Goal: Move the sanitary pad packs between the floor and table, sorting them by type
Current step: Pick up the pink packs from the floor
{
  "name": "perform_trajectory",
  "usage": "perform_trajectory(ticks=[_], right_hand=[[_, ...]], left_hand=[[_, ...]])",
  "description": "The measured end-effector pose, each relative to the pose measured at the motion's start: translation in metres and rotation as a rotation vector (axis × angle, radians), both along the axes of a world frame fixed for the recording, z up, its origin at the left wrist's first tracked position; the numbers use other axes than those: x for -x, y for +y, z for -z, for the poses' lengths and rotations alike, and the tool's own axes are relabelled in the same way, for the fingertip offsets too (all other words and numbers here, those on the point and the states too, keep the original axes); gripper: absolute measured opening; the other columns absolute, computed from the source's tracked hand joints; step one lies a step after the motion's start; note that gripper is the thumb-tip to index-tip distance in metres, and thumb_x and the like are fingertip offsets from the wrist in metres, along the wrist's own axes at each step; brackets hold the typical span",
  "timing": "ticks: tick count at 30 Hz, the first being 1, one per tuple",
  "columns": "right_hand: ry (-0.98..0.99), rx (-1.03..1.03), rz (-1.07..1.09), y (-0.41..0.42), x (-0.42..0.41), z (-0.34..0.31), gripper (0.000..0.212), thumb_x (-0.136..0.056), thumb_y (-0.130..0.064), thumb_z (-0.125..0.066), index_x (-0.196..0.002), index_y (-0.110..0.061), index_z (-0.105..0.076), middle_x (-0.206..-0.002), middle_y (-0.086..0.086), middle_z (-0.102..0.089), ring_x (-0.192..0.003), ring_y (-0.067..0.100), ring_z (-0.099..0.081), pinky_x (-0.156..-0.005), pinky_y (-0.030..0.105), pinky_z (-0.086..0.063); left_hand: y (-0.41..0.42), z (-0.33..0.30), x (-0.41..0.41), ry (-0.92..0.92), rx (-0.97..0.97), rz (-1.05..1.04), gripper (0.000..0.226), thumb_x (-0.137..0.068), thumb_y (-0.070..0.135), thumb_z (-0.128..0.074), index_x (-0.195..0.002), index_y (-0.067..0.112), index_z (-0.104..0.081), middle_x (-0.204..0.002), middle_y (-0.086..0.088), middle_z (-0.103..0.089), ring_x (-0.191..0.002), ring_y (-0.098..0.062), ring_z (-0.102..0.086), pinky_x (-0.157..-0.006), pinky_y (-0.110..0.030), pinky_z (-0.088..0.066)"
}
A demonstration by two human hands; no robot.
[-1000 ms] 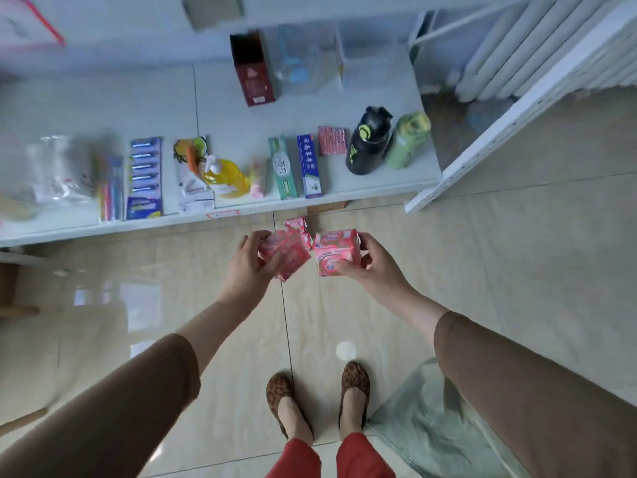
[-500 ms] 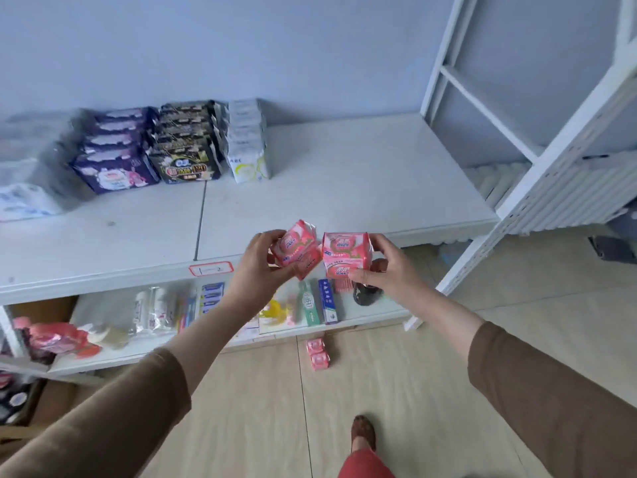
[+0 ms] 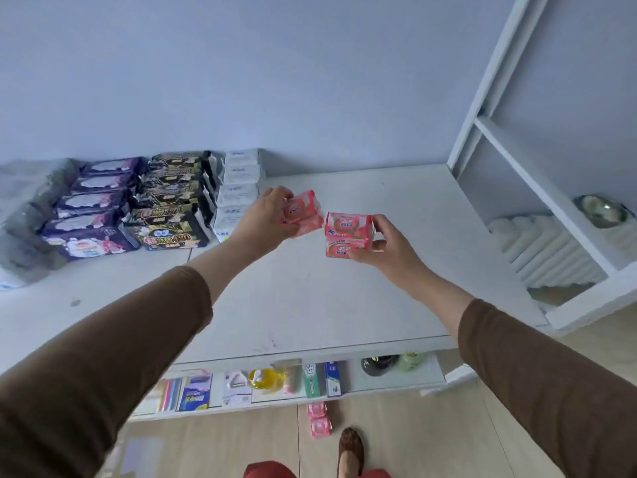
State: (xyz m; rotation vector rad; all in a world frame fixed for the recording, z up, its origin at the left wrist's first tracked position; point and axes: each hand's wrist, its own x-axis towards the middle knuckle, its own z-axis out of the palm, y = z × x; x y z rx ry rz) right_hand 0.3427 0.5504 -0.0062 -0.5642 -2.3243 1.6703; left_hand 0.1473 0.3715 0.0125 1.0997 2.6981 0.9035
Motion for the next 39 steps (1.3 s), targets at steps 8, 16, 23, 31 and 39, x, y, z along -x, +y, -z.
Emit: perform_trajectory(ticks=[8,16,23,31,39], right_hand=[[-0.053,-0.11,-0.046,0.032,0.096,0.026,0.059,-0.07,-0.038,-0.085,-0.12,-0.023,-0.057,-0.112,-0.004,-0.064,-0.106,0.014,-0.058,-0.087,0.03,-0.045],[-0.086,-0.08,-0.022,0.043,0.151,0.046,0.053,-0.076,-0.029,-0.084,-0.121,-0.025,-0.056,-0.11,-0.012,-0.065,-0.095,0.013,-0.065,-0.088,0.041,-0.055],[-0.1,-0.085,-0.007,0.048,0.178,0.06,0.057,-0.075,-0.021,-0.084,-0.126,-0.019,-0.056,-0.119,0.0,-0.057,-0.098,0.019,-0.065,-0.09,0.044,-0.055],[-0.108,-0.141,-0.035,0.05,0.211,0.068,0.061,-0.074,-0.025,-0.084,-0.124,-0.022,-0.049,-0.115,-0.007,-0.06,-0.094,0.008,-0.064,-0.083,0.031,-0.056],[-0.12,-0.106,-0.038,0.051,0.258,0.069,0.057,-0.076,-0.026,-0.085,-0.119,-0.025,-0.047,-0.108,-0.018,-0.06,-0.091,0.0,-0.057,-0.068,0.016,-0.04]], left_hand=[[0.064,-0.006,0.1,0.101,0.194,-0.003,0.048,-0.075,0.022,-0.078,-0.117,0.012,-0.057,-0.111,-0.011,-0.063,-0.102,-0.033,-0.058,-0.08,-0.038,-0.045],[0.113,0.007,0.175,0.349,0.382,0.011,0.043,-0.08,0.033,-0.072,-0.119,0.017,-0.06,-0.115,-0.008,-0.054,-0.112,-0.029,-0.049,-0.086,-0.041,-0.043],[0.129,0.029,0.207,0.432,0.475,-0.007,0.036,-0.082,0.027,-0.068,-0.115,0.016,-0.058,-0.113,-0.006,-0.059,-0.11,-0.029,-0.049,-0.087,-0.04,-0.041],[0.125,0.036,0.212,0.415,0.497,0.005,0.035,-0.083,0.029,-0.067,-0.117,0.022,-0.062,-0.115,-0.007,-0.054,-0.111,-0.029,-0.046,-0.09,-0.041,-0.042],[0.09,0.016,0.193,0.331,0.404,-0.031,0.041,-0.085,0.015,-0.056,-0.125,0.024,-0.061,-0.114,-0.006,-0.056,-0.111,-0.03,-0.046,-0.089,-0.04,-0.038]])
